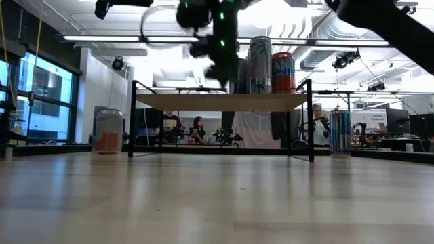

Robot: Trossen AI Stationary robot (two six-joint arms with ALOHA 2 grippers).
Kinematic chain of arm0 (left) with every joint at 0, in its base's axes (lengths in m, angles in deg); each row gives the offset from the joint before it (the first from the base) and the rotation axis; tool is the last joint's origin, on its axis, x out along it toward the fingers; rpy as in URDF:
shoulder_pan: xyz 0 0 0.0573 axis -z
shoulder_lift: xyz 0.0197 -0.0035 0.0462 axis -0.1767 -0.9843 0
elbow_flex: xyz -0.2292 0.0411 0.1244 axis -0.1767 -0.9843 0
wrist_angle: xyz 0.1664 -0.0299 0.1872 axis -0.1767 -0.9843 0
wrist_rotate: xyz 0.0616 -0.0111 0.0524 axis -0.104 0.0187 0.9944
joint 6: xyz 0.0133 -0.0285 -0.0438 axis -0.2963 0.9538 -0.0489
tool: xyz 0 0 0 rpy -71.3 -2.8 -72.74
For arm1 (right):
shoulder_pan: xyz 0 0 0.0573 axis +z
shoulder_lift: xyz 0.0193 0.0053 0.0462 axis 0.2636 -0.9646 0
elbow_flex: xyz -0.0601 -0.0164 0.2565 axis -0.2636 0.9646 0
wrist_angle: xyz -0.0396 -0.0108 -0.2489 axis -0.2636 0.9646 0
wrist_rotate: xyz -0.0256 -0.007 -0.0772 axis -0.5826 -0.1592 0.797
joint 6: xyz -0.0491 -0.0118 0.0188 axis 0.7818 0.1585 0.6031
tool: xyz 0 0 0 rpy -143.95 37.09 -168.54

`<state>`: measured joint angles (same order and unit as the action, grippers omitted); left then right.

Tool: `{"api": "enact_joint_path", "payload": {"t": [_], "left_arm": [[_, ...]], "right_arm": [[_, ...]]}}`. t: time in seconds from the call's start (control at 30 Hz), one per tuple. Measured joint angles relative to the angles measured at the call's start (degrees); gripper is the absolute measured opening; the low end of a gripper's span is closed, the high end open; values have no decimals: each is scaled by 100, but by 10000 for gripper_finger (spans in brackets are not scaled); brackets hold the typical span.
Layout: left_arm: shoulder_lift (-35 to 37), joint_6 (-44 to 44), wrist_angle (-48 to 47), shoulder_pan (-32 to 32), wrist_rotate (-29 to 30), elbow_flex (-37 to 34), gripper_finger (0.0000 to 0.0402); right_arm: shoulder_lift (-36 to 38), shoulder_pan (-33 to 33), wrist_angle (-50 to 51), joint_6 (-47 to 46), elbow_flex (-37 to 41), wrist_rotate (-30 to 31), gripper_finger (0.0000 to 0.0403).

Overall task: Place canned beverage on shelf
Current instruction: Put the bottom right blue soda can on the shelf

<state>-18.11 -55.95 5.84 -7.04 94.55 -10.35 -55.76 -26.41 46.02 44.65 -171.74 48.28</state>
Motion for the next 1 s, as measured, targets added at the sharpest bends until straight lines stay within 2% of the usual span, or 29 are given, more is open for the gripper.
{"api": "enact_joint_path", "payload": {"t": [0.17,0.3,0.57,0.8,1.0], "left_arm": [[75,-295,161,4,-3,0,1],[127,-330,266,0,-136,0,1],[182,-353,285,4,-598,0,1],[236,-667,316,4,-609,2,1],[176,-1355,970,-102,-609,3,0]], "right_arm": [[687,147,-1056,117,3,-1330,0],[1402,140,-1758,183,0,-1738,0],[2637,58,-1703,109,13,-2947,0],[3199,88,-725,-312,61,-3068,0],[3929,239,-444,-811,1080,-2730,0]]}}
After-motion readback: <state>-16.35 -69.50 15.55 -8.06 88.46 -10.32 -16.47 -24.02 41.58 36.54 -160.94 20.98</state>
